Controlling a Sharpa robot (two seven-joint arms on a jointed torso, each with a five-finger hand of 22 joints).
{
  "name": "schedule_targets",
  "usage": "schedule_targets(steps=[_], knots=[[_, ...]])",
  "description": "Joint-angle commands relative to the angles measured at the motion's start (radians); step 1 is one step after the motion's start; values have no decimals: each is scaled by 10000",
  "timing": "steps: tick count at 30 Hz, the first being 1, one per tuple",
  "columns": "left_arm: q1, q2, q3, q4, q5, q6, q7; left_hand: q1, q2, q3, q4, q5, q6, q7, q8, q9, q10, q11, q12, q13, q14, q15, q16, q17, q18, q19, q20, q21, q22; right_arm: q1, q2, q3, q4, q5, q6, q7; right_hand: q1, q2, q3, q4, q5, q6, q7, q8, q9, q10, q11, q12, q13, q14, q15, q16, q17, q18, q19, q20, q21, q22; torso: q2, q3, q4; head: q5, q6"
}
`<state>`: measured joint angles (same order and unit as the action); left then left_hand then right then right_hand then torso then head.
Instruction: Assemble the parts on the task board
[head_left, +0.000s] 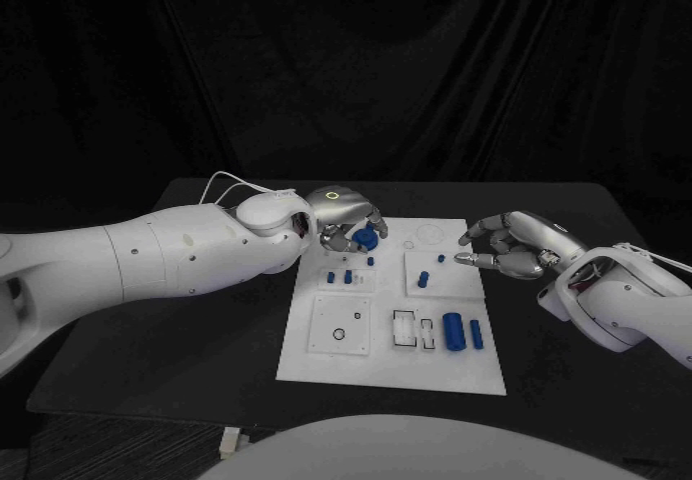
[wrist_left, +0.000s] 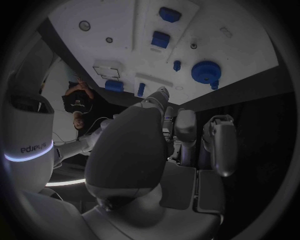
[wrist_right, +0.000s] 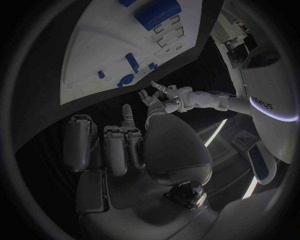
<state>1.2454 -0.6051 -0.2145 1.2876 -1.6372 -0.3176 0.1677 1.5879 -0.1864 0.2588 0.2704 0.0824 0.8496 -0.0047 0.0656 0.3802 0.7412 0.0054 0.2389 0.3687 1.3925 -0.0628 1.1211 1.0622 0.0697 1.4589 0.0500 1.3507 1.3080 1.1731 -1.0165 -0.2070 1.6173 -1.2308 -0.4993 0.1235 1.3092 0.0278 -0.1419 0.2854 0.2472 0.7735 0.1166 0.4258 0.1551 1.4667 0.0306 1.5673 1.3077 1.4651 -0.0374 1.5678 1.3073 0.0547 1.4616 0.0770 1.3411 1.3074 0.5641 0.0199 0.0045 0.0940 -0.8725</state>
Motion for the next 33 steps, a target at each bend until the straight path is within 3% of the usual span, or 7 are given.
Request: schedule_targets(steps=[1,6,12,19,33], knots=[[-74,167,18,-146,-1270,-297,519,-118,-10,70,-45,27,57,127,-6,-201,111,-15,-13,-226,122,-9,209,104,-213,119,12,96,1987,-27,-12,6,45,-15,-157,-1,133,-1,-65,-17,34,95,6,-46,-15,1041,60,35,2631,1050,57,11,2612,-8,152,-13,2,1924,-2,-2,1,10,-1],[-157,415,19,-356,-1375,-152,407,-132,-11,143,-165,193,204,159,22,-431,247,12,-10,-503,192,-26,380,148,-222,163,-23,144,2002,-30,28,6,39,-15,-146,16,133,-1,-65,-17,34,95,6,-46,-15,1041,60,35,2631,1050,57,11,2612,-8,152,-13,2,1924,16,-24,2,33,-1],[-211,632,19,-558,-1411,-52,284,-226,11,236,-253,230,706,322,146,-624,464,-14,39,-785,176,-63,425,49,-221,167,-51,121,1997,-35,37,6,33,-15,-137,22,144,-4,-66,-21,56,99,5,-46,-16,1041,58,35,2631,1049,56,8,2608,-8,152,-13,3,1925,-5,-3,1,26,-1],[-282,826,19,-787,-1424,161,153,-288,14,343,-372,276,1056,292,202,-798,752,12,146,-984,115,-32,427,-93,-213,153,-36,75,1987,-40,34,6,26,-15,-120,15,144,-4,-66,-21,56,99,5,-46,-16,1041,58,35,2631,1049,56,8,2608,-8,152,-13,3,1925,-17,2,-4,40,-1],[-428,1047,20,-1127,-1426,533,-135,-565,-55,291,-438,209,843,124,14,-1075,1169,173,408,-1036,19,52,393,-313,-202,124,19,1,1970,-48,21,6,12,-15,-115,10,144,-4,-66,-21,56,99,5,-46,-16,1041,58,35,2631,1049,56,8,2608,-8,152,-13,3,1925,-9,5,6,28,-1]])
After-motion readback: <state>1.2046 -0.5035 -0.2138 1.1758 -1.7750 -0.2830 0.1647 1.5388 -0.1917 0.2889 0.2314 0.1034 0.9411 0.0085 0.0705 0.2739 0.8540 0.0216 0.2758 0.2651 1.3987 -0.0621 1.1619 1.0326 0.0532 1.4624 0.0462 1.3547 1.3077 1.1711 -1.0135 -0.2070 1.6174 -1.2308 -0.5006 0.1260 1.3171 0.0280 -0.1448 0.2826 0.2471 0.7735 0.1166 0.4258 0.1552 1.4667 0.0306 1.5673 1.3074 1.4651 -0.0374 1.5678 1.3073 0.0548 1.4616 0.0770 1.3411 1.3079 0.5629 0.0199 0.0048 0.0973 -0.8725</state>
